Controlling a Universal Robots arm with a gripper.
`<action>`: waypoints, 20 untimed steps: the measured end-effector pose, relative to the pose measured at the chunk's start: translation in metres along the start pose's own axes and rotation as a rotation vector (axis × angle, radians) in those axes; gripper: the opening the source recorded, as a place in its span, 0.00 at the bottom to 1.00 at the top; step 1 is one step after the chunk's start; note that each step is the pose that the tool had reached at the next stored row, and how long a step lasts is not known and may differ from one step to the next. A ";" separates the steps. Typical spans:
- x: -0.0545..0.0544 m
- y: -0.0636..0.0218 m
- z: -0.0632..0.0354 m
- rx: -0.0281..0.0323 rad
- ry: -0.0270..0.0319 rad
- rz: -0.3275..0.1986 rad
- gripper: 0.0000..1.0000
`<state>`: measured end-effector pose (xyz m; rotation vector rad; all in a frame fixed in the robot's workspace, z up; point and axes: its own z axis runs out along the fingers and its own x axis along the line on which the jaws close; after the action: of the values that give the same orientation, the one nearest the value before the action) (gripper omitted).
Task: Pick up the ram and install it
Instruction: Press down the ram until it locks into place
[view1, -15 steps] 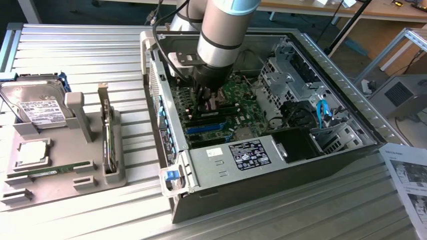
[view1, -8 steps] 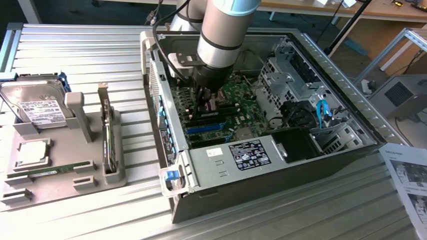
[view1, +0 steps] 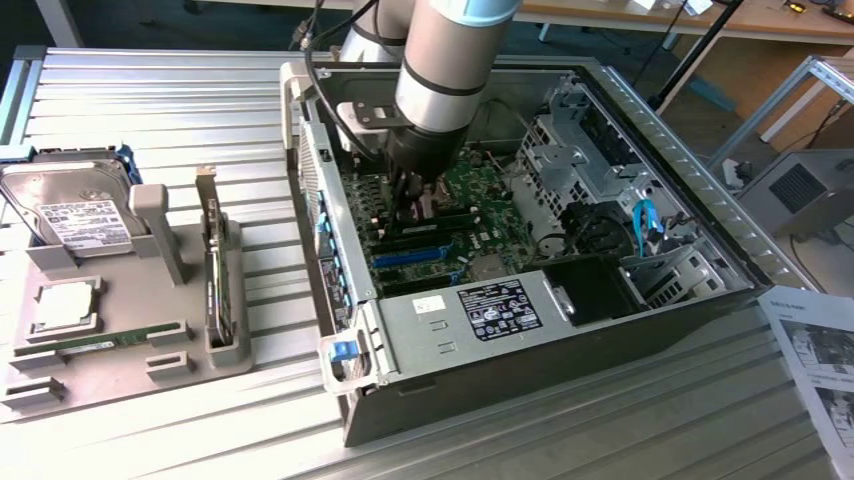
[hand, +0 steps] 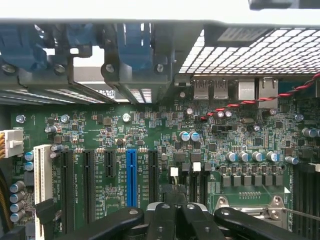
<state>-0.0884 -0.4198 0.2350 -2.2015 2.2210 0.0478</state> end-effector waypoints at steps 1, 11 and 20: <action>0.000 0.0000 -0.0017 -0.0002 0.0003 0.000 0.11; 0.000 0.0001 -0.0073 -0.0002 0.0002 0.000 0.11; 0.000 0.0001 -0.0012 -0.0003 0.0004 0.000 0.11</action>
<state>-0.0884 -0.4199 0.2362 -2.2019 2.2213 0.0476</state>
